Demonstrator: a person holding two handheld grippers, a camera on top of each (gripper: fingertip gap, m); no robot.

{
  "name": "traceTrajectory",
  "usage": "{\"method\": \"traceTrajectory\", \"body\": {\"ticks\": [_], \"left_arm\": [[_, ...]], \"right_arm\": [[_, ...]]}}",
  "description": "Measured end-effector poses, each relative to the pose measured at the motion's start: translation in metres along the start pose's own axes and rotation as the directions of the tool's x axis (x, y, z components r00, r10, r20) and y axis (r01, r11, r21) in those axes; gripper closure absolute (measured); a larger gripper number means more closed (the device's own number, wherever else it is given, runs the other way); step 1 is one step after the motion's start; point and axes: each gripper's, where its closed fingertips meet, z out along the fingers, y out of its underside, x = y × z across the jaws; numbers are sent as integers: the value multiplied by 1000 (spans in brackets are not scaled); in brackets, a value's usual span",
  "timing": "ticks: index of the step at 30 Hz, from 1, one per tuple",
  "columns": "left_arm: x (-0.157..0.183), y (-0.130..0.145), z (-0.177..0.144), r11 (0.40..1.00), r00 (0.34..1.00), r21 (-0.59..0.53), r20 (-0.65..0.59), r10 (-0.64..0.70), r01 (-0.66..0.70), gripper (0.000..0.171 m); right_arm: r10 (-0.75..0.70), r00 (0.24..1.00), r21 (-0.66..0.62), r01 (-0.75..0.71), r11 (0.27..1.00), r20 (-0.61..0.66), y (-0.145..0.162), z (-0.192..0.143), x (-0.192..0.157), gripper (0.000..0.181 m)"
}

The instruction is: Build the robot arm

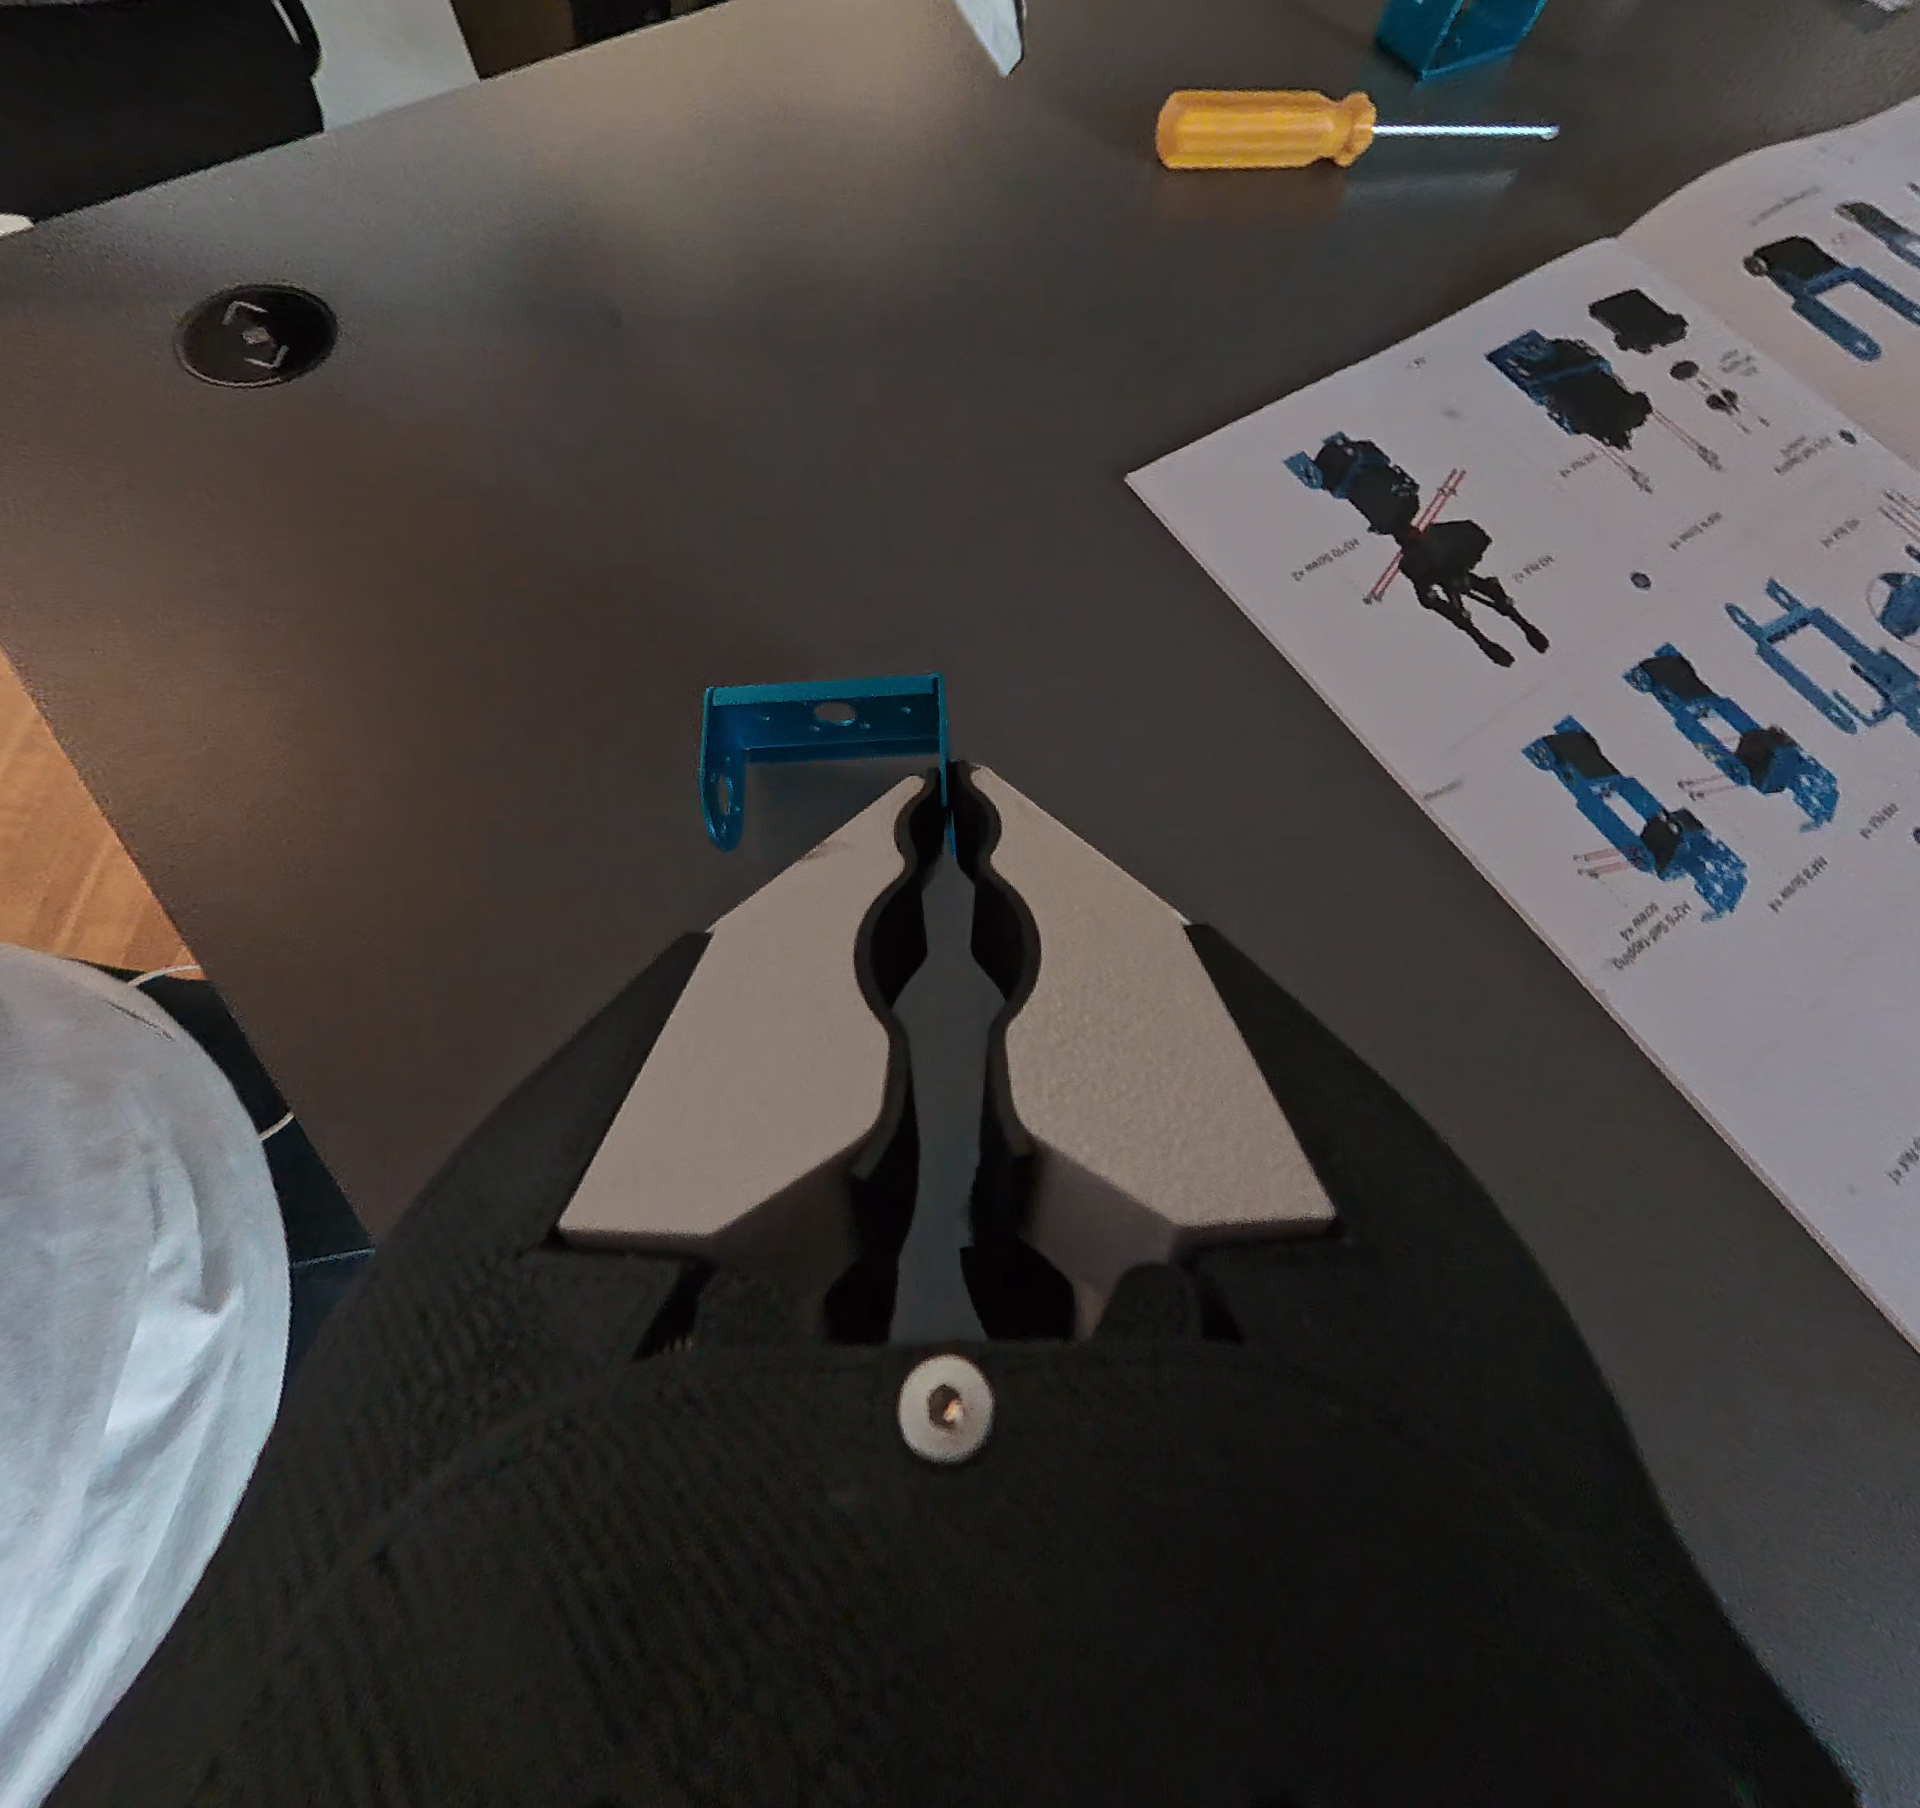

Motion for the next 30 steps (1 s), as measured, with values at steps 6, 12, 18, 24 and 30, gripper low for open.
{"method": "traceTrajectory", "body": {"ticks": [6, 12, 18, 24, 30], "left_arm": [[-21, -18, 22, 1000, 999, -18, 36, 10, -9, 123], [-38, -25, 41, 994, 985, -80, 146, 91, -80, 125], [-41, -26, 61, 984, 975, -132, 170, 144, -122, 143], [-39, -24, 65, 976, 970, -167, 177, 169, -140, 152], [-24, -13, 58, 978, 981, -170, 124, 147, -125, 153]], "right_arm": [[35, 999, -36, -36, 999, -18, 5, 3, 6, 181], [31, 999, -43, -33, 999, -37, 5, 5, 11, 181], [27, 999, -55, -28, 998, -29, 6, 7, 13, 181], [13, 1000, -56, -14, 998, -28, 6, 9, 15, 180], [8, 1000, -64, -10, 998, -28, 6, 10, 16, 179]]}}
